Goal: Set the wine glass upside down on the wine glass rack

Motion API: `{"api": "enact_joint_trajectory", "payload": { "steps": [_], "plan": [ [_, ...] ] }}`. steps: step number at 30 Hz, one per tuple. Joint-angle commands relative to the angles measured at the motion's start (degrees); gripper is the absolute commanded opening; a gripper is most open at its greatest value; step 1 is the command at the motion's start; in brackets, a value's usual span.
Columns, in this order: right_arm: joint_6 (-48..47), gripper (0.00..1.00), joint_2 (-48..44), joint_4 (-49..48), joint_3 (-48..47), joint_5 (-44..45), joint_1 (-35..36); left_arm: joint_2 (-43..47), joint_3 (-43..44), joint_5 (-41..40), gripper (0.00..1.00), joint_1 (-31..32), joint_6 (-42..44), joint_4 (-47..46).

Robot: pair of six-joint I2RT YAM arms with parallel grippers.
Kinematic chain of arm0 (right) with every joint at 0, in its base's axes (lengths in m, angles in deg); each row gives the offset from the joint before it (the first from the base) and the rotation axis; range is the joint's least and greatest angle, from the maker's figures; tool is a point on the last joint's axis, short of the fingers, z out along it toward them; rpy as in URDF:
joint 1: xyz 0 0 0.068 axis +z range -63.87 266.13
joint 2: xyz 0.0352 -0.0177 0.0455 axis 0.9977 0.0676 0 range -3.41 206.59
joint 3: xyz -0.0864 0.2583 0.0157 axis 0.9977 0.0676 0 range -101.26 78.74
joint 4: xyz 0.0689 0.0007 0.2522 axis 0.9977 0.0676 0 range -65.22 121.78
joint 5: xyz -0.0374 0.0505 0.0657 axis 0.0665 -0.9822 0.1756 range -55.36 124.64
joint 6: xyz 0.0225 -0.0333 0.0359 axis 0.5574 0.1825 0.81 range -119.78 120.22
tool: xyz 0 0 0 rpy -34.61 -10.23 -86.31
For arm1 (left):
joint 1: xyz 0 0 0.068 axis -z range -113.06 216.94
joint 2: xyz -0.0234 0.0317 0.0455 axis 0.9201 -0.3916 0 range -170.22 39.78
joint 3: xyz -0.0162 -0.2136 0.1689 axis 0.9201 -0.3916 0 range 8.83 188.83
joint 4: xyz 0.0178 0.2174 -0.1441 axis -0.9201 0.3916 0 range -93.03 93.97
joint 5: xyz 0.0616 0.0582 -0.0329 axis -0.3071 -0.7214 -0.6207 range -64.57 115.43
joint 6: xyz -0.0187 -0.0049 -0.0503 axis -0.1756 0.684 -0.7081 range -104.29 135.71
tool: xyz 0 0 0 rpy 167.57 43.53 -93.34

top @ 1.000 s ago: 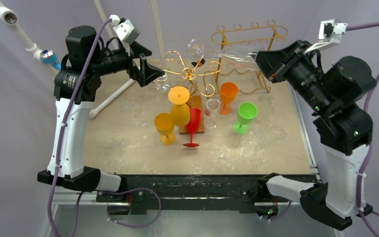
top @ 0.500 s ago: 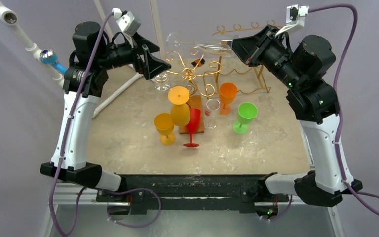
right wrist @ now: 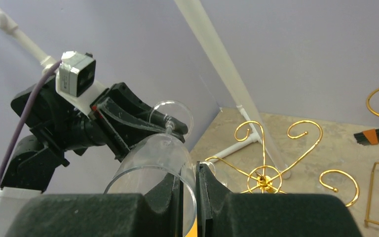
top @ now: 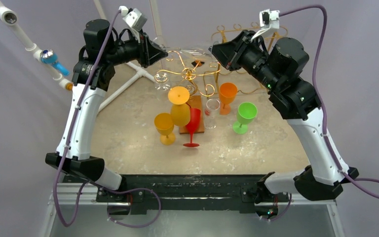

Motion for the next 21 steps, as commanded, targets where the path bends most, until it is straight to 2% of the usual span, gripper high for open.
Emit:
{"api": "enact_joint_trajectory", "payload": {
  "steps": [1, 4, 5, 7, 10, 13, 17, 21],
  "plan": [
    [-1.7, 0.00, -4.3, -8.8, 3.2, 1.2, 0.1, 0.4, 2.9, -7.4, 0.09, 0.1, -4.0, 6.0],
    [-2.0, 0.00, -6.6, -13.4, 8.4, -2.5, 0.2, 0.6, 3.6, -8.2, 0.00, 0.1, -2.4, 6.1],
    [-2.1, 0.01, -7.3, -14.8, 10.1, -3.6, 0.4, 0.7, 3.9, -8.8, 0.00, 0.1, -2.0, 5.9],
    [-2.0, 0.13, -8.5, -15.7, 13.2, -5.4, 0.5, 1.1, 4.4, -9.4, 0.00, 0.1, -0.6, 5.1],
    [-3.1, 0.38, -10.0, -14.8, 16.2, -6.5, 0.6, 1.6, 5.5, -9.8, 0.00, 0.1, 3.0, 3.7],
    [-4.8, 0.53, -11.8, -12.5, 17.3, -6.7, 0.5, 1.5, 8.0, -9.4, 0.00, 0.1, 8.6, 4.4],
    [-7.1, 0.68, -14.2, -10.9, 19.0, -7.4, 0.5, 1.2, 11.1, -7.7, 0.00, 0.1, 12.7, 6.7],
    [-10.3, 0.76, -14.6, -6.1, 17.8, -8.7, 0.5, 3.3, 9.8, -6.2, 0.00, 0.1, 16.9, 5.6]
  ]
}}
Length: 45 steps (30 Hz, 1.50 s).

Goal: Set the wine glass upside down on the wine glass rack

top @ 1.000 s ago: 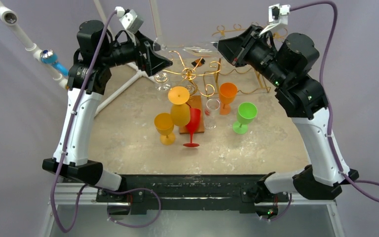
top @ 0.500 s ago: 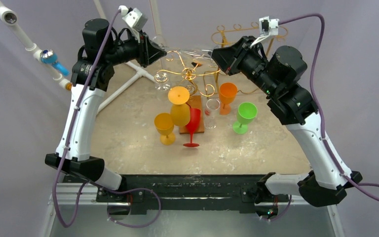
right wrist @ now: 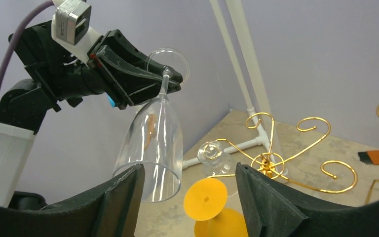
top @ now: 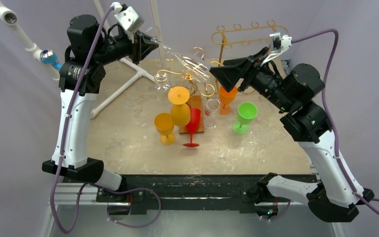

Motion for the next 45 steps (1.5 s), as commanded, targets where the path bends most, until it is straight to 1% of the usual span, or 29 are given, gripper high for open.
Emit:
{"api": "enact_joint_trajectory", "payload": {
  "steps": [1, 6, 7, 9, 11, 13, 14, 16, 17, 19, 24, 26, 29, 34, 37, 39, 42, 45],
  "plan": [
    [-5.9, 0.77, -0.8, 5.0, -2.1, -1.8, 0.0, 3.7, -0.1, 0.1, 0.00, 0.0, 5.1, -0.4],
    [-9.5, 0.86, 0.1, 10.8, -9.2, 1.7, -0.1, 7.4, -3.3, -1.2, 0.00, 0.0, 17.2, -0.3],
    [-9.9, 0.87, 0.8, 11.7, -11.2, 1.4, -0.1, 7.8, -3.6, -1.5, 0.00, 0.0, 19.9, 0.1],
    [-9.9, 0.88, 2.7, 13.2, -15.0, 0.5, -0.1, 8.6, -4.3, -2.9, 0.00, 0.0, 22.4, -0.1],
    [-8.9, 0.90, 4.8, 12.9, -16.9, -2.2, -0.1, 9.2, -4.7, -3.4, 0.00, 0.0, 24.7, 0.2],
    [-7.3, 0.94, 7.1, 12.2, -18.3, -5.4, -0.1, 10.0, -5.7, -3.2, 0.00, 0.0, 26.1, -0.3],
    [-6.8, 0.98, 8.6, 12.1, -19.5, -7.7, -0.1, 10.5, -6.2, -3.0, 0.00, 0.0, 26.9, -0.5],
    [-5.0, 0.99, 12.4, 12.6, -22.1, -11.5, 0.1, 11.3, -7.0, -2.4, 0.00, 0.0, 28.3, -1.2],
    [-4.7, 0.99, 14.3, 13.4, -23.7, -12.0, 0.4, 11.7, -7.3, -2.0, 0.00, 0.0, 29.5, -1.3],
    [-4.9, 0.99, 17.0, 14.7, -26.1, -11.7, 1.8, 12.7, -7.9, -1.3, 0.00, 0.0, 31.1, -1.8],
    [-7.6, 0.99, 21.1, 16.9, -28.9, -10.0, 8.5, 14.2, -8.8, 0.1, 0.00, 0.0, 34.7, -2.3],
    [-8.4, 0.99, 23.1, 18.8, -30.6, -8.9, 10.5, 14.4, -8.8, 0.2, 0.00, 0.0, 35.0, -2.7],
    [-9.4, 0.99, 23.8, 20.9, -31.5, -6.9, 12.7, 15.2, -9.1, 0.8, 0.00, 0.0, 34.3, -4.4],
    [-8.9, 0.99, 21.9, 17.5, -27.0, -9.8, 13.7, 15.8, -7.8, 1.7, 0.00, 0.0, 33.7, -4.0],
    [-8.5, 0.99, 23.8, 18.4, -28.7, -11.8, 14.9, 16.6, -7.9, 1.8, 0.00, 0.0, 34.8, -3.8],
    [-8.6, 0.95, 25.9, 20.1, -31.2, -11.8, 15.9, 17.2, -8.5, 2.0, 0.00, 0.0, 35.6, -4.3],
    [-8.5, 0.81, 27.9, 20.8, -33.1, -11.5, 16.8, 17.6, -8.9, 2.3, 0.00, 0.0, 36.0, -5.2],
    [-8.0, 0.71, 28.1, 19.7, -33.0, -11.5, 17.3, 17.9, -8.9, 2.4, 0.00, 0.0, 36.1, -5.2]
  ]
}}
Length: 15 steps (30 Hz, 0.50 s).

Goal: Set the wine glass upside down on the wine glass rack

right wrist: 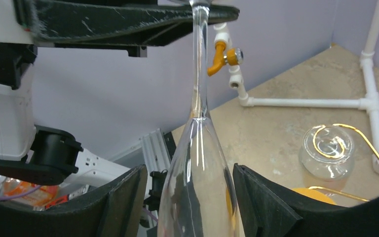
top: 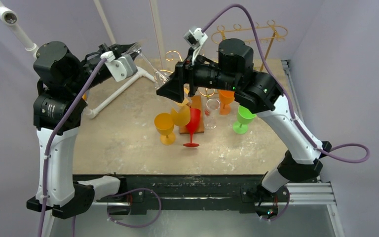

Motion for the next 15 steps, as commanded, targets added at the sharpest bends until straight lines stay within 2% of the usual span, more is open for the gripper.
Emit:
{"api": "enact_joint_trajectory", "payload": {
  "steps": [1, 10, 13, 15],
  "plan": [
    [0.1, 0.68, 0.9, -0.7, -1.5, -1.2, 1.0, 1.6, 0.1, 2.3, 0.00, 0.0, 1.8, -4.8],
    [0.1, 0.54, -0.8, -0.6, 0.2, 0.3, 2.1, 2.8, -1.3, 3.3, 0.00, -0.1, 2.5, -5.6],
    [0.0, 0.44, -0.8, -0.2, 0.2, -0.2, 2.1, 2.9, -1.3, 3.3, 0.00, 0.0, 2.9, -5.5],
    [-0.3, 0.33, -0.8, 0.3, 0.1, 0.0, 2.1, 3.0, -1.3, 3.3, 0.00, 0.0, 2.9, -5.8]
  ]
}}
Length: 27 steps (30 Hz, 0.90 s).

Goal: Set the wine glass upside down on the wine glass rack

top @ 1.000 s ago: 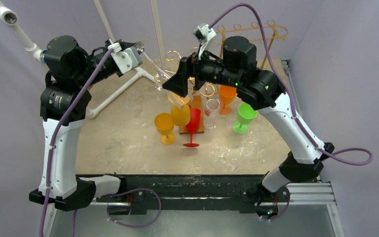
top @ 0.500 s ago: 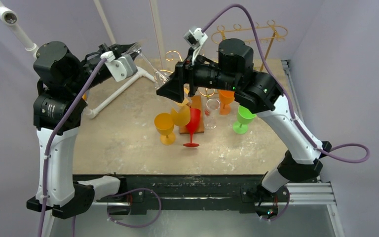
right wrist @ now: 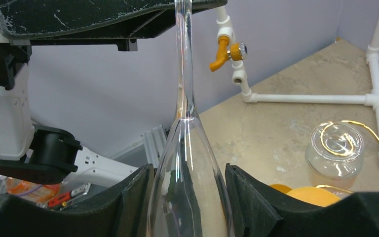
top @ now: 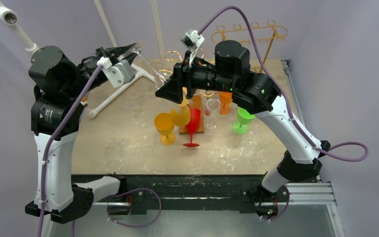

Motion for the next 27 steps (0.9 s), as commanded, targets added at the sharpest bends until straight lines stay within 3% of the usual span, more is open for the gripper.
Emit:
{"api": "enact_joint_trajectory", "payload": {
  "steps": [1, 2, 3, 4, 5, 7, 9, 16, 27],
  "plan": [
    [-0.7, 0.27, -2.0, -0.1, 0.1, 0.1, 0.3, 0.9, 0.0, 1.9, 0.00, 0.0, 1.1, -4.2],
    [-0.8, 0.19, -2.6, -0.5, 0.6, 1.3, 0.3, 1.1, -0.4, 1.8, 0.14, 0.0, -0.7, -5.4],
    [-0.8, 0.12, -3.4, -1.1, 1.8, 3.2, 0.3, 1.4, -0.9, 1.4, 0.36, 0.0, -2.6, -6.7],
    [-1.1, 0.06, -4.4, -1.8, 3.3, 5.6, 0.3, 1.7, -1.3, 1.2, 0.51, 0.0, -4.1, -7.4],
    [-1.2, 0.01, -5.8, -2.7, 5.0, 7.5, 0.3, 1.8, -1.4, 1.0, 0.59, 0.0, -5.2, -7.4],
    [-1.5, 0.00, -9.4, -5.9, 9.8, 11.7, 0.3, 1.7, -1.1, -0.3, 0.78, 0.0, -8.4, -6.9],
    [-2.1, 0.00, -13.3, -8.6, 14.8, 17.0, 0.2, 1.2, -0.3, -1.3, 0.88, 0.0, -9.5, -4.5],
    [-2.8, 0.00, -28.0, -15.6, 32.6, 31.3, -0.4, 0.3, 1.7, -2.1, 0.95, 0.0, -11.5, 5.9],
    [-0.6, 0.00, -42.4, -20.8, 58.4, 42.8, -1.0, -2.4, 4.2, -5.0, 1.00, 0.0, -20.8, 12.8]
  ]
}}
